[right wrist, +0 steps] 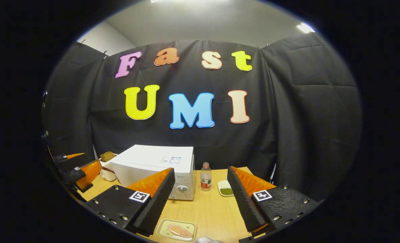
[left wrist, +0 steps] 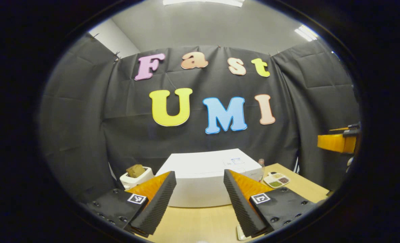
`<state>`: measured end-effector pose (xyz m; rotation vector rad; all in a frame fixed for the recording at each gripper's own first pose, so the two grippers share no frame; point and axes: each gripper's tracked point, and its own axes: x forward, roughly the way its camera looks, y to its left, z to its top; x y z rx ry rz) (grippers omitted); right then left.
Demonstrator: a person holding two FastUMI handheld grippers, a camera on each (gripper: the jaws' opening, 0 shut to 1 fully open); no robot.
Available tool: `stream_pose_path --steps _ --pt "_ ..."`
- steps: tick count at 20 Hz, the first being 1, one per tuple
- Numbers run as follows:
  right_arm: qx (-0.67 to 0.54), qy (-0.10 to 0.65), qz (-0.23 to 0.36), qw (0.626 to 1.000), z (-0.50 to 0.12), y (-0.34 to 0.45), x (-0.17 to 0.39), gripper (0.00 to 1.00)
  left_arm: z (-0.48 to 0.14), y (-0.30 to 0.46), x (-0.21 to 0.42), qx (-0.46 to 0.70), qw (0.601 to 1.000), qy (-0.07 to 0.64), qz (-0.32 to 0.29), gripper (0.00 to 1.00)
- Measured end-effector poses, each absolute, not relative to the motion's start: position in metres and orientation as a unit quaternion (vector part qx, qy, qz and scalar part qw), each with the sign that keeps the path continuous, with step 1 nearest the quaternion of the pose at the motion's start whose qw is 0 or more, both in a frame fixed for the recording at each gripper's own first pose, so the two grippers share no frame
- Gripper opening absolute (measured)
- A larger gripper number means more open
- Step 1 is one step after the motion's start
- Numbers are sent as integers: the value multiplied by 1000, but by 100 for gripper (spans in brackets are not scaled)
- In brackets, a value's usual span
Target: Open the microwave oven with the left hand, put the food in, and close the microwave oven.
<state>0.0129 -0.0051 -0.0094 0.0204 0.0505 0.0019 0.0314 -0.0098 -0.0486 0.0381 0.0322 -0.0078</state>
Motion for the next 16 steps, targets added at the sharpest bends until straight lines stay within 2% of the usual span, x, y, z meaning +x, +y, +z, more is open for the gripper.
stream_pose_path --steps 2,5,6,7,8,9,11,15,16 --pt "11 34 -13 999 -9 -20 13 95 -75 -30 47 12 999 22 -25 96" --pt "9 34 -43 998 -2 -45 8 95 -123 -64 72 10 998 39 -51 94" --pt "5 34 -52 998 0 -51 6 95 -137 -79 82 8 997 44 -61 97" --pt "1 36 -60 998 3 -58 4 95 -152 -94 91 9 996 47 -73 94" --pt "-2 38 -66 997 4 -63 2 95 -169 -108 101 13 995 56 -82 99" --pt "-2 39 -72 997 6 -68 0 95 -182 -121 112 20 994 60 -90 98" --pt "-1 43 -81 996 8 -74 -2 95 -210 -140 133 25 993 71 -96 94" --pt "-19 63 -96 993 -1 -86 -5 95 -245 -160 183 10 992 85 -88 98" --pt "-25 66 -99 993 -2 -88 -5 95 -251 -161 195 12 993 83 -84 94"
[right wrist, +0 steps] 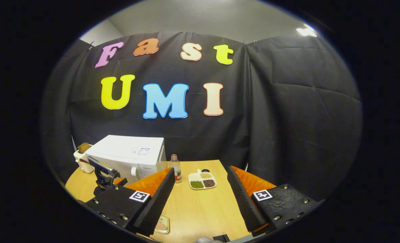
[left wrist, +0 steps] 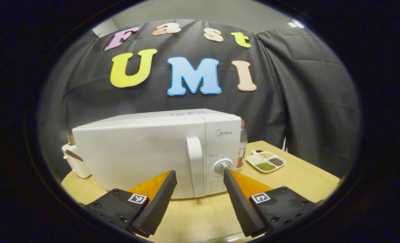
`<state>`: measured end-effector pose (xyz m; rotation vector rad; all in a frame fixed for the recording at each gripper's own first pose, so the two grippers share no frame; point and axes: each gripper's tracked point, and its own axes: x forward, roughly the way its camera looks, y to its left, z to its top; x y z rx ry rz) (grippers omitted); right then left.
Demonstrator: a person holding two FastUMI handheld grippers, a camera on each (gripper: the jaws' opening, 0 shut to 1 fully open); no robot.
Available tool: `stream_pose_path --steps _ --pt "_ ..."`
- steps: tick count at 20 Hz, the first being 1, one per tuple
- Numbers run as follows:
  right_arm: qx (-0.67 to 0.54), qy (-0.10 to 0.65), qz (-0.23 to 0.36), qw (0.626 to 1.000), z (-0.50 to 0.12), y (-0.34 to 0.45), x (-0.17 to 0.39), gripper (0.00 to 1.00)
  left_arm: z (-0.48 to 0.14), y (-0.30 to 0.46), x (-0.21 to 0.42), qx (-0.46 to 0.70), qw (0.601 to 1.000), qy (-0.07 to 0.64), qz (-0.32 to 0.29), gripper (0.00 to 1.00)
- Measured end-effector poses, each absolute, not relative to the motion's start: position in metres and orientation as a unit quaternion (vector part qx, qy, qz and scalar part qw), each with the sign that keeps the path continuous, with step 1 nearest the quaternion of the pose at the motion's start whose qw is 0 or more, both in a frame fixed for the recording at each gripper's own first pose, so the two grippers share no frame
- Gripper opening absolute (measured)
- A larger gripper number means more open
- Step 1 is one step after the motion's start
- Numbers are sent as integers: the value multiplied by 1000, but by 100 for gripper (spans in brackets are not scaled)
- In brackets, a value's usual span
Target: Open the microwave oven with the left hand, put the food in, and close the microwave oven.
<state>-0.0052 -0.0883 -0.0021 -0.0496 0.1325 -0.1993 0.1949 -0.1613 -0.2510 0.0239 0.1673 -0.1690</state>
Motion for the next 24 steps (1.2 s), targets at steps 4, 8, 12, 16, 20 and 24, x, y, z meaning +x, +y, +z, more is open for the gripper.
stream_pose_path --steps 4,8,12,16,20,24 --pt "-31 79 -110 990 -13 -99 -2 95 -265 -163 224 10 994 82 -72 94" --pt "-31 99 -107 989 -31 -101 -2 95 -273 -164 234 -3 995 81 -55 95" --pt "-33 109 -103 988 -41 -100 -2 95 -285 -154 237 -32 994 101 -30 87" --pt "-33 116 -96 988 -47 -97 -3 95 -288 -162 236 -64 990 115 -51 37" --pt "-33 112 -91 989 -49 -95 -6 95 -285 -160 236 -47 991 108 -62 27" --pt "-36 108 -93 989 -48 -94 -12 95 -285 -159 235 -44 991 109 -63 27"
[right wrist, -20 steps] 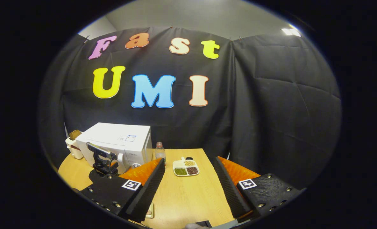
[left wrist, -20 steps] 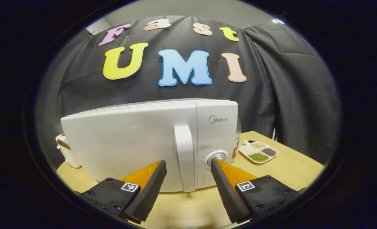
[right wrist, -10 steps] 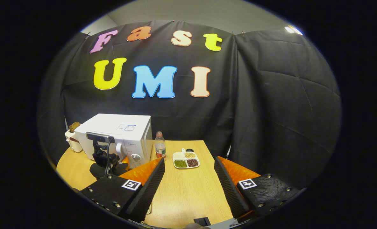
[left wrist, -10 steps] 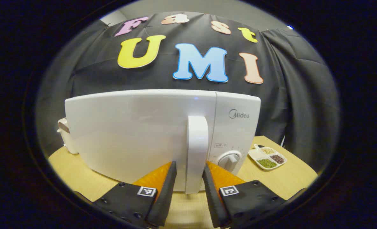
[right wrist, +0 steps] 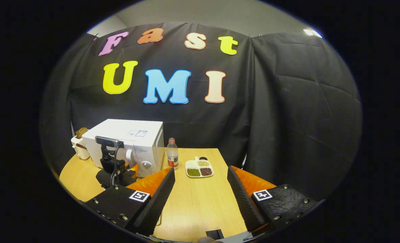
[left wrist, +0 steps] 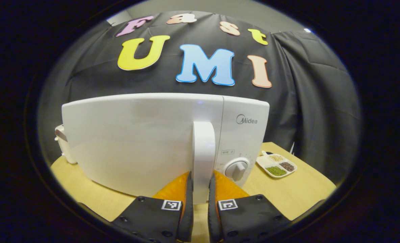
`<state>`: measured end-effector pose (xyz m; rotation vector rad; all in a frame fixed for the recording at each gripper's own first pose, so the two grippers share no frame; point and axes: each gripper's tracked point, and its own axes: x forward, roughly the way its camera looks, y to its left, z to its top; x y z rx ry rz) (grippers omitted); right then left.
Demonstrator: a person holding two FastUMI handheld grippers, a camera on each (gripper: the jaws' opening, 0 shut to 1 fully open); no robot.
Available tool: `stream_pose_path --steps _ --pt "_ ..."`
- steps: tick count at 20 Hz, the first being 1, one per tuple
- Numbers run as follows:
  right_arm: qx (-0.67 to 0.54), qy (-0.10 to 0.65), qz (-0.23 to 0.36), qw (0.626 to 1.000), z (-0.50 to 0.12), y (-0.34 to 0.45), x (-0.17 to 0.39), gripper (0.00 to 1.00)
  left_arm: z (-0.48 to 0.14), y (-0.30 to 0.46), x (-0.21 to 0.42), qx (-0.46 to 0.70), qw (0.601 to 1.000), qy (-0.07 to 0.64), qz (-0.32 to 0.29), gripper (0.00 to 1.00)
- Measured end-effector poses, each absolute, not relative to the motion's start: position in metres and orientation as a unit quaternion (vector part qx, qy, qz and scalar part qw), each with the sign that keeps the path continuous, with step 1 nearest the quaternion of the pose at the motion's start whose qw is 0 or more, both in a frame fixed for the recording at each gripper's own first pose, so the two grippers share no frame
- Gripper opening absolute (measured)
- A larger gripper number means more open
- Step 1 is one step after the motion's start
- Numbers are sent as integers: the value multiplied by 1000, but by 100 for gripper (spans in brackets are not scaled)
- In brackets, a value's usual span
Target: Open the microwave oven with the left hand, put the food in, and close the microwave oven.
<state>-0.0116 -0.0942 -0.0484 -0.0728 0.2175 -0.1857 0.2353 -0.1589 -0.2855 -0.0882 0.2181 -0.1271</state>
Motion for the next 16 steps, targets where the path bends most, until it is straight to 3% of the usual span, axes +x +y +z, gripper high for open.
stream_pose_path --steps 9,14,16 --pt "-35 114 -84 989 -53 -88 -19 95 -286 -158 230 -46 989 114 -80 19" --pt "-31 117 -66 990 -55 -82 -20 95 -287 -140 154 -30 992 99 -78 17" --pt "-32 125 -48 990 -63 -71 -19 95 -291 -127 125 -28 990 111 -82 23"
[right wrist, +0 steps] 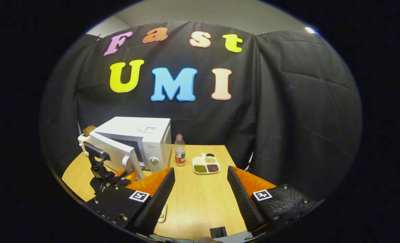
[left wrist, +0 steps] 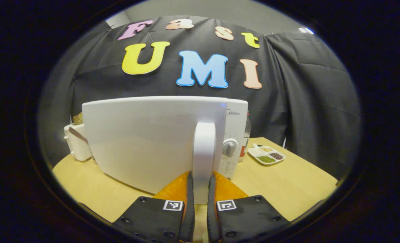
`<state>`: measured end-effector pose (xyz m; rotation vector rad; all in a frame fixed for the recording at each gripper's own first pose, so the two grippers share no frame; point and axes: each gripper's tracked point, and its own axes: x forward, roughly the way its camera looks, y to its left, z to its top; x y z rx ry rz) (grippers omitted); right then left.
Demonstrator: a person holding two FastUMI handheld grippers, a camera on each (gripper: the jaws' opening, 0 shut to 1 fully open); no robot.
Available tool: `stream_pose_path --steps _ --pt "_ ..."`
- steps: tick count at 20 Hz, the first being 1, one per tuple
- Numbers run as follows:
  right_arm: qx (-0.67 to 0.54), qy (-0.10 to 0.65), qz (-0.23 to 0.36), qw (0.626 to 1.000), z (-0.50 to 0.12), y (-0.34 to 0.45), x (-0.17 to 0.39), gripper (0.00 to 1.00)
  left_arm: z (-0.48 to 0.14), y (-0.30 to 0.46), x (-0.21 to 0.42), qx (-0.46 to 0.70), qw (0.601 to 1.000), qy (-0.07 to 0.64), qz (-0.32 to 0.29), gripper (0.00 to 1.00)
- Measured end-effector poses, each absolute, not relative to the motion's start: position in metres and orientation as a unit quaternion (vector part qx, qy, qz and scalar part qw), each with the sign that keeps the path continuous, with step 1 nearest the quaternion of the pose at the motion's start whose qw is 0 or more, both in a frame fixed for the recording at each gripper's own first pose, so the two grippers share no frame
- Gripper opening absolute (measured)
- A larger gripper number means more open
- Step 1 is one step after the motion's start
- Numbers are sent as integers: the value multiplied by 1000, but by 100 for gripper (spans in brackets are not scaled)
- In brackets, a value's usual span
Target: Open the microwave oven with the left hand, put the food in, and close the microwave oven.
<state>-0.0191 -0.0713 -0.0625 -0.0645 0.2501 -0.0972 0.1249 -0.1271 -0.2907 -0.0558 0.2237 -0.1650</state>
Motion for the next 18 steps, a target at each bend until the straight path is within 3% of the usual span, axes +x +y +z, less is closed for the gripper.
stream_pose_path --steps 5,6,9,12,15,18 --pt "-23 134 18 990 -70 -23 -18 95 -292 -71 50 10 991 127 -49 30" --pt "-27 130 30 991 -68 -14 -19 95 -290 -54 39 16 992 122 -31 43" --pt "-44 121 62 990 -68 11 -24 95 -281 -16 13 17 992 121 -6 95" --pt "-42 127 90 987 -72 35 -31 95 -271 10 -11 51 992 114 8 100" --pt "-40 128 108 985 -72 53 -32 95 -251 33 -31 72 993 95 21 96" --pt "-36 124 126 984 -74 72 -33 95 -245 59 -46 66 992 99 36 100"
